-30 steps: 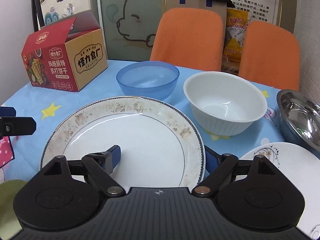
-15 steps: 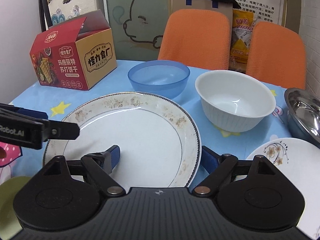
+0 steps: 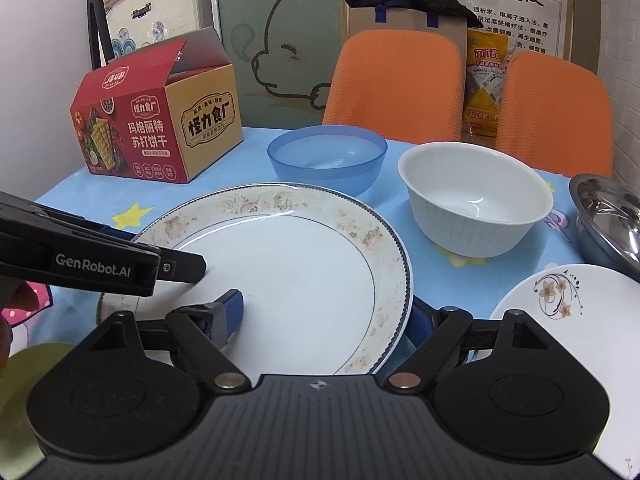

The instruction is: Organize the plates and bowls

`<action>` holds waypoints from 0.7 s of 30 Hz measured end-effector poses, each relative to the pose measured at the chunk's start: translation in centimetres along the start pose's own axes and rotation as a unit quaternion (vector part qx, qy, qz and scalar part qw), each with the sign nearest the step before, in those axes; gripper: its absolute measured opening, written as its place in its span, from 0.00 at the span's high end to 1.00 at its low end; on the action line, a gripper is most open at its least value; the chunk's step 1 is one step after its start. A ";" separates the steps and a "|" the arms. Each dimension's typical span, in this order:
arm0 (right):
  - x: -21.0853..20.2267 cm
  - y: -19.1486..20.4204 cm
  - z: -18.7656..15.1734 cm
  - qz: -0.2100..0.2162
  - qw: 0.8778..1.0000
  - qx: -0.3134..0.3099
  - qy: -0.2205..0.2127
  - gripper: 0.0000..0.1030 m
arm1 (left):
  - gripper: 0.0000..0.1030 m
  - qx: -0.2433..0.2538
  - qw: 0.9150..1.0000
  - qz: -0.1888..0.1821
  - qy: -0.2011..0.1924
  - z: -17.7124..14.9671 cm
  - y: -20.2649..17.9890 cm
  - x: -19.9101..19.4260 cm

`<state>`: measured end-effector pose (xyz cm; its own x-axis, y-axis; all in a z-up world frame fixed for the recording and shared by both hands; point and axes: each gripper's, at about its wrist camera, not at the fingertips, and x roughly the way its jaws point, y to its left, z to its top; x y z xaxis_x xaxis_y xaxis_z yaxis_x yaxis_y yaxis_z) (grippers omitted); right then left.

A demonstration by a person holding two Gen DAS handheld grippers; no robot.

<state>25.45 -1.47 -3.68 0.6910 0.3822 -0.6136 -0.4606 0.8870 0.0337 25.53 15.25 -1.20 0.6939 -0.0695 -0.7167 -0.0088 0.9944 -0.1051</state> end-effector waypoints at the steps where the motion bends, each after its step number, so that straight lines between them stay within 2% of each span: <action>1: 0.0 0.0 0.0 -0.003 1.000 0.001 -0.001 0.00 | 0.62 -0.001 1.000 0.001 0.000 0.0 0.0 0.0; 9: 0.0 -0.2 0.2 -0.006 1.000 0.021 -0.003 0.00 | 0.72 -0.017 1.000 0.002 0.011 0.8 -0.1 0.3; 13: -0.5 -0.2 0.4 0.008 1.000 0.029 -0.010 0.00 | 0.72 -0.032 0.999 -0.003 0.011 0.9 0.6 0.1; 16: -0.8 0.3 0.6 0.002 1.000 0.016 -0.022 0.00 | 0.72 -0.026 1.000 -0.001 0.005 1.0 0.5 0.2; 21: 0.1 0.1 0.3 0.008 1.000 0.019 -0.007 0.00 | 0.72 -0.023 1.000 0.005 0.007 0.9 0.4 0.4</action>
<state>25.62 -1.25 -3.55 0.6908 0.4002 -0.6022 -0.4506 0.8896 0.0744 26.48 15.72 -0.92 0.6830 -0.0609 -0.7279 -0.0499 0.9903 -0.1297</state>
